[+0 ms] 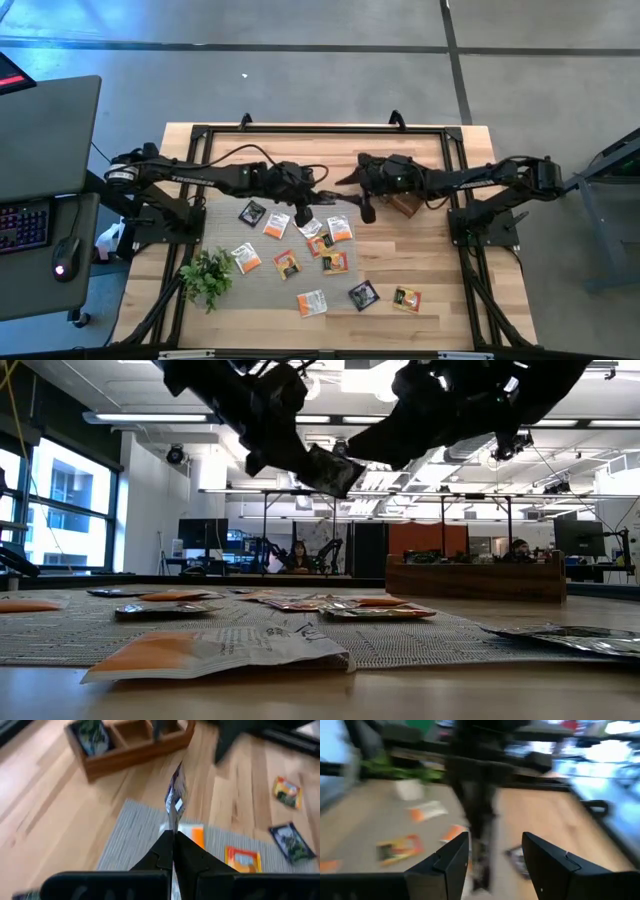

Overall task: Pick & Place Tea
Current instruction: Put the black tea bag into the left section of the wooden organizer

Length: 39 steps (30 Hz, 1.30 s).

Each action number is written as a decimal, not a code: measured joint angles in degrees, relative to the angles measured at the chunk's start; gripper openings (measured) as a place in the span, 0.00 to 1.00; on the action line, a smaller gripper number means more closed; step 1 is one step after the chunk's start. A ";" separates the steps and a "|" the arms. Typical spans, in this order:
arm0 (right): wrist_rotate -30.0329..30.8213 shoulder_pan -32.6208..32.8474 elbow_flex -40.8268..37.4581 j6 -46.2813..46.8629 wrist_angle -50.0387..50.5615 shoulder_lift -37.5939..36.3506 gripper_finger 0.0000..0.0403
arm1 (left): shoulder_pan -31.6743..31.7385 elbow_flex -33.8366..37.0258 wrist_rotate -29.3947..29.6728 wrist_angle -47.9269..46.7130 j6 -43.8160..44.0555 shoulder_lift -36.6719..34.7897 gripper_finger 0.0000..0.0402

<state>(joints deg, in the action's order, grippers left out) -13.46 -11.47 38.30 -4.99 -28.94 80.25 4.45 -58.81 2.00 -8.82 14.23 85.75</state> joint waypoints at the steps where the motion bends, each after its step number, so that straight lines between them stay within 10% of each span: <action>1: -0.70 -0.14 0.00 1.13 -0.01 0.00 0.45 | 0.03 -0.05 0.00 0.17 -0.01 0.51 0.00; 19: 1.31 -0.19 0.00 3.69 0.25 0.07 0.43 | 0.07 0.07 1.52 8.11 -2.42 0.59 0.00; 39: 0.43 -0.19 0.02 2.55 -0.49 0.11 0.01 | 0.02 0.09 1.83 8.44 -2.42 0.66 0.00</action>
<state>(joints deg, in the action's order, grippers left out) -13.02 -11.66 38.33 -2.44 -29.43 80.36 4.47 -58.72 3.83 -0.38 11.81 86.41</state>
